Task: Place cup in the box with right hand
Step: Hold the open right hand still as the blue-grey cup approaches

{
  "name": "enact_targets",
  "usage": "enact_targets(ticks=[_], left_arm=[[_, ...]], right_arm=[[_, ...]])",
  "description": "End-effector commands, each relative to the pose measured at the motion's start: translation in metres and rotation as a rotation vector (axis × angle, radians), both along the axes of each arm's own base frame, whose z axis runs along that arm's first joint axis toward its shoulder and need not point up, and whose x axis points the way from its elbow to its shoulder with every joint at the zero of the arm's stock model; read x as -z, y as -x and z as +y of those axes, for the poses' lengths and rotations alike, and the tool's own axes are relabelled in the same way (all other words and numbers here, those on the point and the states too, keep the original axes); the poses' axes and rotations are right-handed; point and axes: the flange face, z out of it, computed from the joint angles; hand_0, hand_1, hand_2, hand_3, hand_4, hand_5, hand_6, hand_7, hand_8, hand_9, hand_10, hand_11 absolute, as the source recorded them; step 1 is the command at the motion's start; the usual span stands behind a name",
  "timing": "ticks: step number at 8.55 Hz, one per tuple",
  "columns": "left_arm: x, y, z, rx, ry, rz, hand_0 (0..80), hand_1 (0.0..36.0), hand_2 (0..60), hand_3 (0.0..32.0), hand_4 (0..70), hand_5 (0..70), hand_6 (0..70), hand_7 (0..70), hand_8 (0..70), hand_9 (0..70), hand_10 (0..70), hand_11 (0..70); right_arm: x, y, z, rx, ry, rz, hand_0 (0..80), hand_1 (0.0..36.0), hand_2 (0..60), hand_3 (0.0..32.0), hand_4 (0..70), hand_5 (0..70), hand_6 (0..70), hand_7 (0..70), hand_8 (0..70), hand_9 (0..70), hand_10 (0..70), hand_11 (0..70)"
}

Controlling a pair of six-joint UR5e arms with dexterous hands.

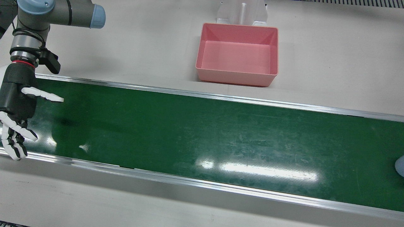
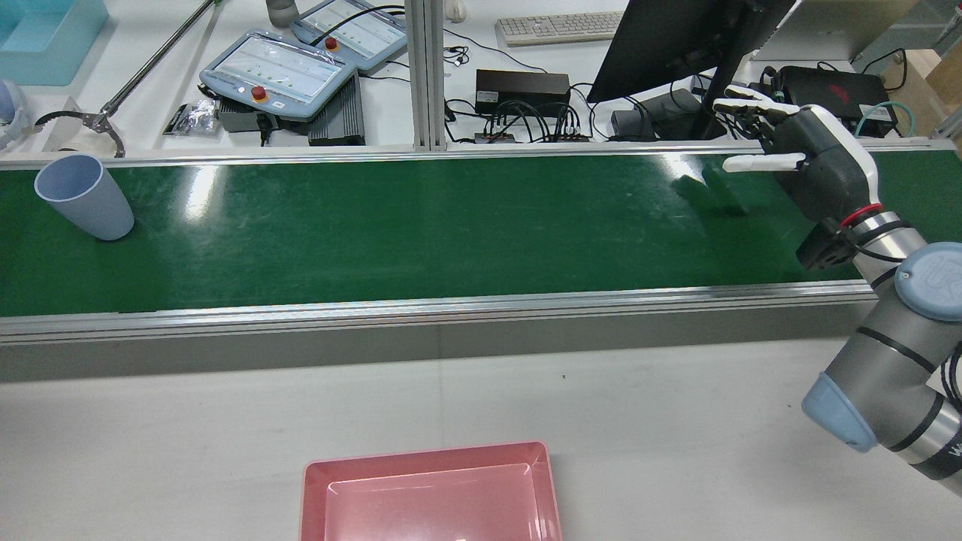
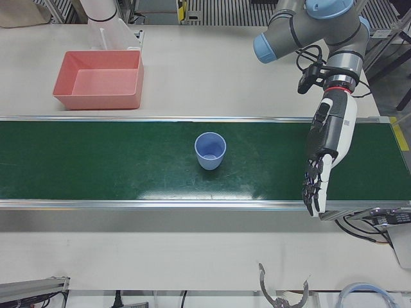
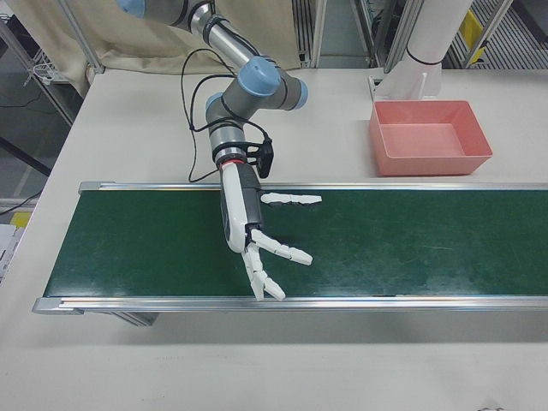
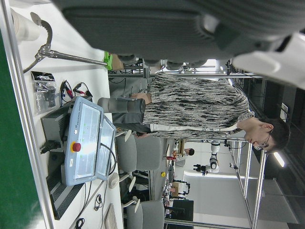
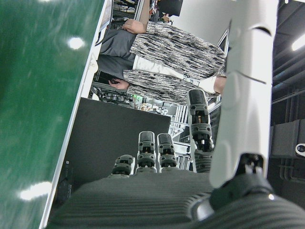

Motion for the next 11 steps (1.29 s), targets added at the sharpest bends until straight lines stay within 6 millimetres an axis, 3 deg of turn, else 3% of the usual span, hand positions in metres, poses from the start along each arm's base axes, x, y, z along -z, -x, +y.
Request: enact_targets(ticks=[1,2,4,5,6,7,9,10,11], left_arm=[[0.001,0.0,0.0,0.0,0.0,0.0,0.0,0.0,0.0,0.0,0.0,0.0,0.0,0.0,0.0,0.0,0.0,0.0],[0.001,0.0,0.0,0.0,0.0,0.0,0.0,0.0,0.0,0.0,0.0,0.0,0.0,0.0,0.0,0.0,0.0,0.0],[0.002,0.0,0.0,0.0,-0.003,0.002,0.0,0.0,0.0,0.0,0.0,0.0,0.0,0.0,0.0,0.0,0.0,0.0],[0.001,0.0,0.0,0.0,-0.002,0.0,0.0,0.0,0.0,0.0,0.0,0.0,0.0,0.0,0.0,0.0,0.0,0.0],[0.002,0.0,0.0,0.0,-0.003,0.0,0.0,0.0,0.0,0.0,0.0,0.0,0.0,0.0,0.0,0.0,0.0,0.0],[0.001,0.0,0.0,0.0,0.0,0.0,0.0,0.0,0.0,0.0,0.0,0.0,0.0,0.0,0.0,0.0,0.0,0.0],[0.001,0.0,0.0,0.0,0.0,0.0,0.0,0.0,0.0,0.0,0.0,0.0,0.0,0.0,0.0,0.0,0.0,0.0],[0.002,0.0,0.0,0.0,-0.002,0.0,0.0,0.0,0.0,0.0,0.0,0.0,0.0,0.0,0.0,0.0,0.0,0.0],[0.002,0.0,0.0,0.0,-0.002,0.0,0.0,0.0,0.0,0.0,0.0,0.0,0.0,0.0,0.0,0.0,0.0,0.0]], right_arm=[[0.009,0.034,0.017,-0.058,0.045,0.007,61.6,23.6,6.8,0.0,19.1,8.4,6.4,20.8,10.0,18.1,2.0,5.4],[0.01,0.039,0.019,-0.067,0.07,0.025,59.7,25.0,13.7,0.0,16.6,8.3,6.4,20.3,9.9,17.9,2.2,5.7],[0.014,0.049,0.013,-0.063,0.073,0.029,65.7,23.9,3.4,0.0,23.7,8.5,6.7,21.8,10.0,18.1,1.5,4.7],[0.019,0.054,0.01,-0.06,0.065,0.026,62.8,24.1,6.6,0.0,21.8,8.4,6.6,21.3,10.0,18.1,2.0,5.5],[0.029,0.06,0.006,-0.058,0.05,0.03,62.3,22.3,3.4,0.0,24.5,8.2,6.6,21.5,10.0,18.1,2.8,6.5],[0.035,0.066,0.005,-0.051,0.041,0.033,59.6,24.4,13.7,0.0,21.7,7.9,6.6,21.5,9.8,18.0,3.0,6.8],[0.042,0.074,0.005,-0.037,0.03,0.033,62.0,21.3,3.1,0.0,26.2,7.8,6.6,21.4,9.7,17.8,3.0,6.6],[0.044,0.075,0.007,-0.03,0.027,0.035,59.5,25.0,15.6,0.0,21.9,7.9,6.6,21.5,9.7,17.8,2.9,6.5],[0.042,0.078,0.011,-0.021,0.029,0.037,63.1,21.3,2.9,0.0,24.8,8.0,6.5,21.1,9.5,17.5,2.4,5.8]])
